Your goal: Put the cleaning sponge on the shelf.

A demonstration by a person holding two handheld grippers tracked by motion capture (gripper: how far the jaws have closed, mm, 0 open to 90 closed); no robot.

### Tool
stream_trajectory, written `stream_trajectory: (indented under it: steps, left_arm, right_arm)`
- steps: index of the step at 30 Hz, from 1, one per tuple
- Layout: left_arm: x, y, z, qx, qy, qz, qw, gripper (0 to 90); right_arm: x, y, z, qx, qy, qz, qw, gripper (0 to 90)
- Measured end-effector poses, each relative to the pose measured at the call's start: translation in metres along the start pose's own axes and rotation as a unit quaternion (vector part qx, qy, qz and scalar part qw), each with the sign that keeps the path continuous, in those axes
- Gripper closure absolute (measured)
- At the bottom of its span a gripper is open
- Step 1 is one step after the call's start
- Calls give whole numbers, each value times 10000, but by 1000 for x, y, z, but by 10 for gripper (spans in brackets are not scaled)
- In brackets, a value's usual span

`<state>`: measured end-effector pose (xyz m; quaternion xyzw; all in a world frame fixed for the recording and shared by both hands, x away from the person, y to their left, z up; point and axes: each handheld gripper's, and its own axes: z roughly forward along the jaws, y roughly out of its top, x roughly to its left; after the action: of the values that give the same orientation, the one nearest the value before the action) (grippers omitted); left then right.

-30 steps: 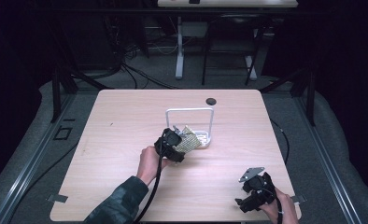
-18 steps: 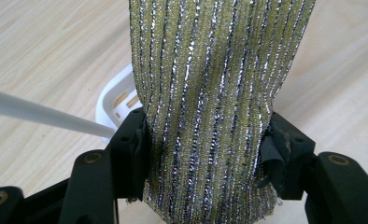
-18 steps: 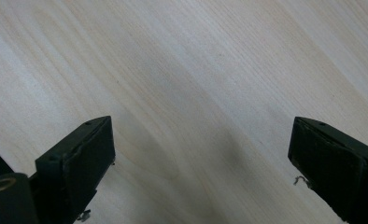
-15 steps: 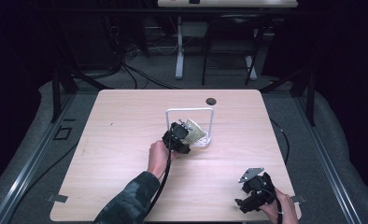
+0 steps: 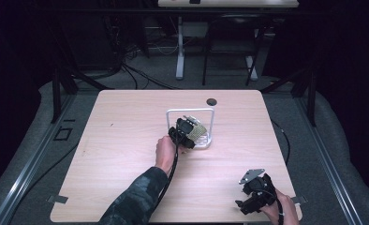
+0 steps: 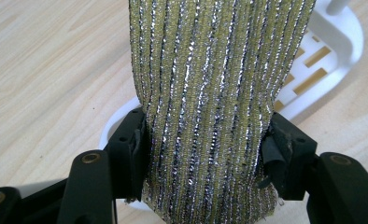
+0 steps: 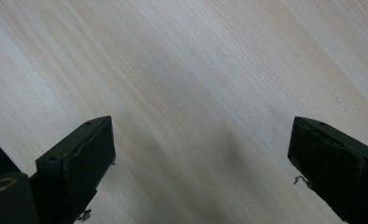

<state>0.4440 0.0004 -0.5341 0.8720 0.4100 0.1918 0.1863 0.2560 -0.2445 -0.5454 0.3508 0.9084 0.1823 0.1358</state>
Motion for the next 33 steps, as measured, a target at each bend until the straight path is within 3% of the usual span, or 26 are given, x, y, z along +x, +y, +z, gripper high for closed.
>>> stream_trajectory:
  steps: [8, 15, 27, 33]
  left_arm:
    - [0, 3, 7, 55, 110, -26, 9999, 360]
    - [-8, 7, 10, 78, 409, 31, 9991, 238]
    - [-11, 7, 8, 34, 330, 9, 9995, 144]
    - [-11, 7, 6, 27, 345, 93, 9994, 121]
  right_arm:
    - [1, 0, 1, 7, -6, -38, 10000, 67]
    - [1, 0, 0, -8, -1, -73, 10000, 66]
    - [2, 0, 0, -61, 26, -51, 10000, 66]
    - [1, 0, 1, -51, 19, -63, 10000, 66]
